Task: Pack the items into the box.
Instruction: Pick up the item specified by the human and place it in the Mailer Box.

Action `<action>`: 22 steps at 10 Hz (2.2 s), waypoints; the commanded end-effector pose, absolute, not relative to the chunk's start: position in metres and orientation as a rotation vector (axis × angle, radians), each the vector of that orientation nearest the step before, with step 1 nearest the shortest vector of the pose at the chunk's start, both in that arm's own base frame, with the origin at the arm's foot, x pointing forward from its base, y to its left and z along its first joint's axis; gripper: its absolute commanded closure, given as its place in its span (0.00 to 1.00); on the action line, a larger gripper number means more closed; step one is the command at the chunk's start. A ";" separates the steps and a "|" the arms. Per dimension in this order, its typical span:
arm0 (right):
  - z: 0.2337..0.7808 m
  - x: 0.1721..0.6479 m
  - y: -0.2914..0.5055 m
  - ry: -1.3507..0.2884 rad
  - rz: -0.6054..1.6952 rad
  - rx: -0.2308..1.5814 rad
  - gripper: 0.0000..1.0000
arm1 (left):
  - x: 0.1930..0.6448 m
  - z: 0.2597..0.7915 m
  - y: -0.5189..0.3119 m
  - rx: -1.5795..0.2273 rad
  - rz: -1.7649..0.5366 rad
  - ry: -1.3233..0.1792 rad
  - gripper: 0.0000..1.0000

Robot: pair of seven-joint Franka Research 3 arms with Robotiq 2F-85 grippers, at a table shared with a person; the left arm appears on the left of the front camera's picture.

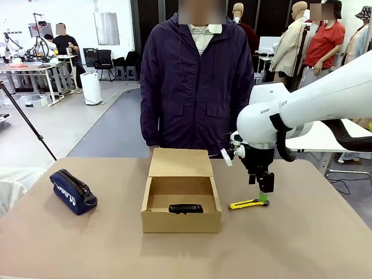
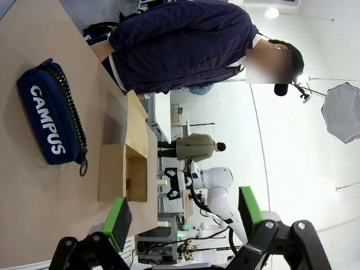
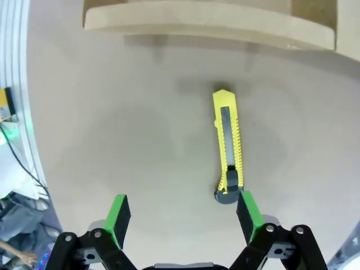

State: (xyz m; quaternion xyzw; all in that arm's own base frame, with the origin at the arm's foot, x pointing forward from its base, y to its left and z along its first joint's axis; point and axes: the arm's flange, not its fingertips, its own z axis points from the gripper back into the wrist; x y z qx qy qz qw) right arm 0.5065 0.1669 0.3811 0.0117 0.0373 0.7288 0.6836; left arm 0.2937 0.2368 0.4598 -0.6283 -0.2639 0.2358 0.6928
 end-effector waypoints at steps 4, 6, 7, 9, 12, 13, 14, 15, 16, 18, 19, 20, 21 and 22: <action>0.337 0.536 0.176 -0.095 1.608 -0.140 0.00 | 0.292 0.463 0.236 -1.417 0.521 -0.593 0.00; 0.327 0.530 0.176 -0.120 1.515 -0.247 0.00 | 0.292 0.463 0.236 -1.417 0.521 -0.593 0.00; 0.317 0.527 0.176 -0.063 1.525 -0.225 0.00 | 0.292 0.463 0.236 -1.417 0.521 -0.593 0.00; 0.304 0.525 0.173 0.005 1.536 -0.169 0.00 | 0.292 0.463 0.236 -1.417 0.521 -0.593 0.00; 0.299 0.531 0.171 0.012 1.532 -0.136 0.00 | 0.292 0.463 0.236 -1.417 0.521 -0.593 0.00; 0.298 0.531 0.172 0.002 1.524 -0.138 0.00 | 0.292 0.463 0.236 -1.417 0.521 -0.593 0.00; 0.297 0.532 0.171 -0.004 1.527 -0.121 0.00 | 0.292 0.463 0.236 -1.417 0.521 -0.593 0.00; 0.295 0.533 0.171 -0.002 1.529 -0.110 0.00 | 0.292 0.463 0.236 -1.417 0.521 -0.593 0.00; 0.295 0.535 0.173 -0.016 1.547 -0.101 0.00 | 0.292 0.463 0.236 -1.417 0.521 -0.593 0.00; 0.294 0.542 0.169 -0.015 1.561 -0.055 0.00 | 0.292 0.463 0.236 -1.417 0.521 -0.593 0.00; 0.294 0.542 0.169 -0.013 1.563 -0.060 0.00 | 0.292 0.463 0.236 -1.417 0.521 -0.593 0.00; 0.295 0.542 0.169 -0.010 1.572 -0.056 0.00 | 0.292 0.463 0.236 -1.417 0.521 -0.593 0.00; 0.294 0.541 0.170 -0.011 1.581 -0.042 0.00 | 0.292 0.463 0.236 -1.417 0.521 -0.593 0.00; 0.293 0.542 0.169 0.010 1.586 -0.024 0.35 | 0.292 0.463 0.236 -1.417 0.521 -0.593 0.00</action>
